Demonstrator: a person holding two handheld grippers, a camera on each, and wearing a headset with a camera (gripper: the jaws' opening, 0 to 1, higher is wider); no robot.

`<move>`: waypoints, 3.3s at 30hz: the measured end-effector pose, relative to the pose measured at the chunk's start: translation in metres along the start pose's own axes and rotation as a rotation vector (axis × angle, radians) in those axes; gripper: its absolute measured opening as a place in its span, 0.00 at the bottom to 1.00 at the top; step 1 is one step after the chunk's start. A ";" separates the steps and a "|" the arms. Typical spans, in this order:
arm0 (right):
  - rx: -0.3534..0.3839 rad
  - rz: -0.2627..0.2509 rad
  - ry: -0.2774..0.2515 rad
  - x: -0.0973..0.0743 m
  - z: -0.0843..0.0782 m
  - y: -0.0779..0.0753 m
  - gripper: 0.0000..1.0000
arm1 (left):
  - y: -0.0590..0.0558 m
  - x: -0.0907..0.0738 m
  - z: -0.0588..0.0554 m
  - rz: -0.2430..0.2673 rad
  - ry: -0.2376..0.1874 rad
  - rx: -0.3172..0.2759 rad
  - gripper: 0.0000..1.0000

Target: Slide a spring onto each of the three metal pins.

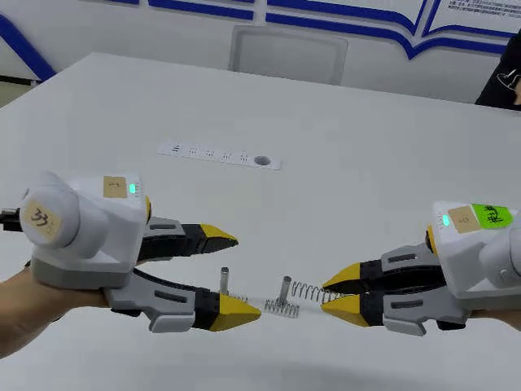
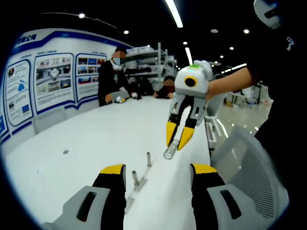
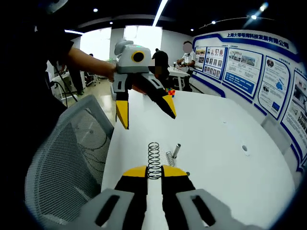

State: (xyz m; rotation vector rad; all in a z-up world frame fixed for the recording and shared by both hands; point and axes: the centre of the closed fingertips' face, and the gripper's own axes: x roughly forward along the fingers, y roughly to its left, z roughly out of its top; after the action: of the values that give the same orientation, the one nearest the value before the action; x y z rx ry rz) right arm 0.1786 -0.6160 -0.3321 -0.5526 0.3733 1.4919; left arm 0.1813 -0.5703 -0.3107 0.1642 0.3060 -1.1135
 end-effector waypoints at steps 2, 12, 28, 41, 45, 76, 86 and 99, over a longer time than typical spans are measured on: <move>-0.013 0.010 -0.002 0.002 0.006 0.004 0.11 | -0.005 0.003 0.004 -0.020 -0.013 0.004 0.51; -0.047 0.050 -0.019 0.008 0.022 0.019 0.11 | -0.019 0.009 0.000 -0.072 -0.005 0.009 0.43; -0.051 0.075 -0.011 0.013 0.025 0.024 0.11 | -0.031 0.011 -0.002 -0.128 -0.013 0.001 0.19; -0.054 0.092 0.004 0.011 0.022 0.027 0.11 | -0.039 0.014 -0.004 -0.173 0.005 0.041 0.11; -0.039 0.096 -0.002 0.011 0.022 0.026 0.12 | -0.039 0.014 -0.002 -0.169 0.000 0.074 0.10; 0.073 0.134 -0.117 0.007 0.042 0.023 0.11 | -0.036 0.006 -0.001 -0.158 0.017 0.100 0.10; 0.089 0.129 -0.198 0.008 0.065 0.023 0.11 | -0.033 0.008 -0.002 -0.146 0.020 0.097 0.10; 0.112 0.124 -0.209 0.018 0.075 0.023 0.11 | -0.031 0.013 -0.007 -0.143 0.030 0.103 0.10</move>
State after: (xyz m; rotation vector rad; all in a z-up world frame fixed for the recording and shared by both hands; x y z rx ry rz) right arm 0.1494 -0.5594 -0.2830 -0.2856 0.3297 1.6203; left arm 0.1571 -0.5931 -0.3210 0.2537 0.2908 -1.2697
